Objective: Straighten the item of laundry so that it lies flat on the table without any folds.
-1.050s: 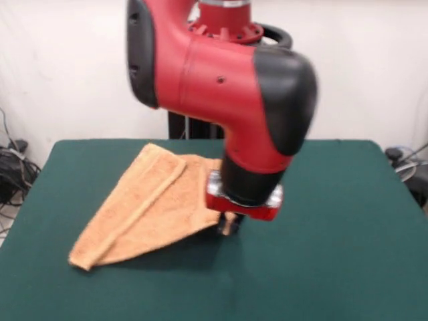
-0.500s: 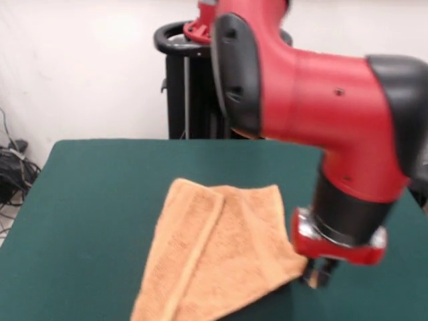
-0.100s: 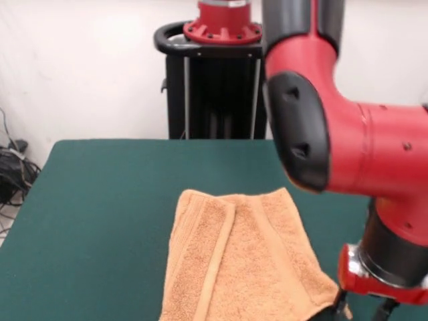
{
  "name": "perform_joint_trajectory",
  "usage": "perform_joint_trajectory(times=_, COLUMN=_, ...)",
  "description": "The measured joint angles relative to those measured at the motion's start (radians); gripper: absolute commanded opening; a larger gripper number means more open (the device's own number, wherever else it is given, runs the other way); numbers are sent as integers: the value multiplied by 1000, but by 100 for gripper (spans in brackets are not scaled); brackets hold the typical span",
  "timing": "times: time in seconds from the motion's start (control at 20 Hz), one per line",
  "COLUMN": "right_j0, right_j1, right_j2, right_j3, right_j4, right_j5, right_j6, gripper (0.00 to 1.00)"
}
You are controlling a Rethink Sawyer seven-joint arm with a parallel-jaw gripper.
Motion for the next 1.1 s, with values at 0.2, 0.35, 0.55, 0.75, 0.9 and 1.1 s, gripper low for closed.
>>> perform_joint_trajectory(times=0.2, right_j0=18, right_j1=50, right_j2=-17, right_j3=-46, right_j4=0, right_j5=2, right_j6=20, gripper=100)
perform_joint_trajectory(times=0.35, right_j0=21, right_j1=63, right_j2=-24, right_j3=-65, right_j4=0, right_j5=5, right_j6=20, gripper=100)
perform_joint_trajectory(times=0.55, right_j0=21, right_j1=61, right_j2=-31, right_j3=-66, right_j4=0, right_j5=7, right_j6=20, gripper=100)
perform_joint_trajectory(times=0.75, right_j0=21, right_j1=34, right_j2=-44, right_j3=-12, right_j4=-16, right_j5=7, right_j6=20, gripper=100)
perform_joint_trajectory(times=0.9, right_j0=20, right_j1=-9, right_j2=-56, right_j3=68, right_j4=-66, right_j5=7, right_j6=20, gripper=100)
perform_joint_trajectory(times=1.1, right_j0=15, right_j1=-64, right_j2=-58, right_j3=170, right_j4=-123, right_j5=1, right_j6=20, gripper=100)
